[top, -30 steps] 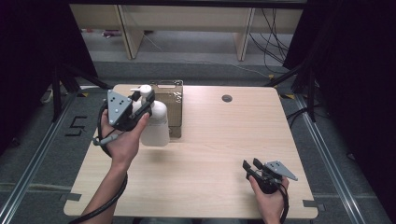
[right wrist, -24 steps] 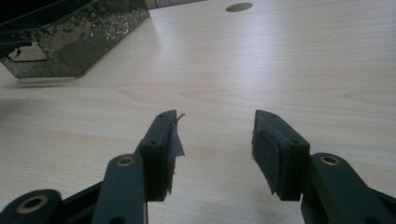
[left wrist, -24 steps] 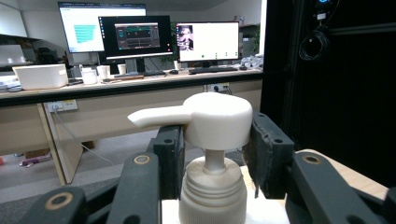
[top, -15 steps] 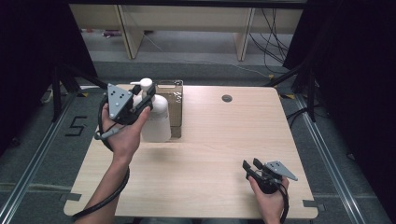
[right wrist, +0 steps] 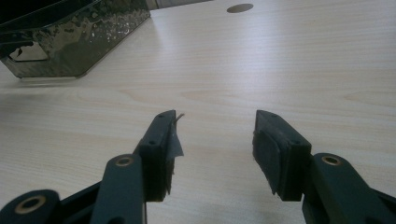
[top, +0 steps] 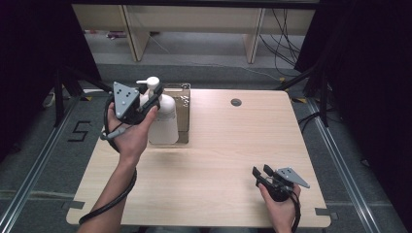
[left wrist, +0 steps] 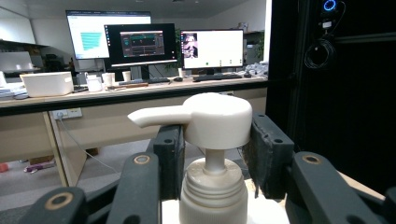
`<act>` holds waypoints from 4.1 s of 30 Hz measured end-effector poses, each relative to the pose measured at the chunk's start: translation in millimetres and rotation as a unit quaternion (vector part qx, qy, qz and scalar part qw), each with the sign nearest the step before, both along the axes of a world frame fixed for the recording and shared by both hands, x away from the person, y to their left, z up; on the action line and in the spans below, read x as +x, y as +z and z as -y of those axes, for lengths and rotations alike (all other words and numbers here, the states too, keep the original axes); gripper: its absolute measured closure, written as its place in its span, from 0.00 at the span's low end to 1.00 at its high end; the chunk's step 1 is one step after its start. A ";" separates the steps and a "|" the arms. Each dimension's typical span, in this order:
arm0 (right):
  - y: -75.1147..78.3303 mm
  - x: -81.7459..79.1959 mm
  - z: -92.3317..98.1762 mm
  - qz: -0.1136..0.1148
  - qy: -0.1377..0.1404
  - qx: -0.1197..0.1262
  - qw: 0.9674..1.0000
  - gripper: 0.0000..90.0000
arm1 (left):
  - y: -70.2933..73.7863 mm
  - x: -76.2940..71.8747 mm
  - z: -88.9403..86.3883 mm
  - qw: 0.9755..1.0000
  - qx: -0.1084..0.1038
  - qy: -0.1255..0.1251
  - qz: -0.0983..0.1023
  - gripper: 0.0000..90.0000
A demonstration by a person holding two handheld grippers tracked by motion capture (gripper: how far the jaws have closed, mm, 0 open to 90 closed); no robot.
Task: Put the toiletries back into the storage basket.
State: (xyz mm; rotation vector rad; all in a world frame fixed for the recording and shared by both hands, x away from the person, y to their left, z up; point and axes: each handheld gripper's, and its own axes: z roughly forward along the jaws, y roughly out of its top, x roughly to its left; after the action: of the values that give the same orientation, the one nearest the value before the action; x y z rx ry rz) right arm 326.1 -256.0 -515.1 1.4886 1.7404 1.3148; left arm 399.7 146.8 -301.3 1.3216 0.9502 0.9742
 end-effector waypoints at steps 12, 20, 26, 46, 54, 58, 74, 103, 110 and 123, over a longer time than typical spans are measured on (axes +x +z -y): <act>-0.3 0.3 -0.3 0.002 0.000 0.002 1.000 0.56 | 3.6 9.2 -2.6 1.000 0.004 0.005 -0.001 0.66; -0.1 -0.1 -0.2 0.001 0.001 0.002 1.000 0.56 | 7.4 15.1 -1.8 1.000 0.004 0.004 0.007 0.66; -0.1 0.0 -0.4 0.002 0.001 0.002 1.000 0.56 | 9.8 20.4 -2.7 1.000 0.003 0.006 0.008 0.66; -0.4 0.6 -1.3 -0.003 0.004 0.009 1.000 0.56 | 15.6 37.6 -5.7 1.000 -0.001 0.018 0.013 0.66; -0.3 0.4 -1.2 -0.003 0.006 0.009 1.000 0.55 | 13.8 45.8 -6.4 1.000 0.003 0.026 0.013 0.66; -0.4 0.4 -1.3 -0.003 0.007 0.009 1.000 0.56 | 11.5 49.7 -7.3 1.000 0.005 0.029 0.010 0.66; -0.4 0.3 -1.1 -0.003 0.008 0.010 1.000 0.55 | 3.5 60.1 -7.9 0.999 0.008 0.041 0.005 0.66; -0.4 0.3 -1.1 -0.003 0.009 0.009 1.000 0.55 | -8.6 70.3 -6.6 0.999 0.017 0.044 -0.011 0.66; -0.4 0.3 -1.3 -0.002 0.010 0.009 1.000 0.55 | -10.4 72.1 -6.8 0.999 0.018 0.046 -0.014 0.66; 0.3 -0.6 -1.0 -0.004 0.011 0.002 1.000 0.55 | -14.5 72.5 -5.7 0.999 0.019 0.045 -0.018 0.66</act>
State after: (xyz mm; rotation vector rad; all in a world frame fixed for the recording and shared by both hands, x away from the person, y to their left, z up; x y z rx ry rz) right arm 325.5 -255.0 -514.8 1.4827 1.7648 1.3250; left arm 472.2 152.4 -315.8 1.3414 1.0299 1.0461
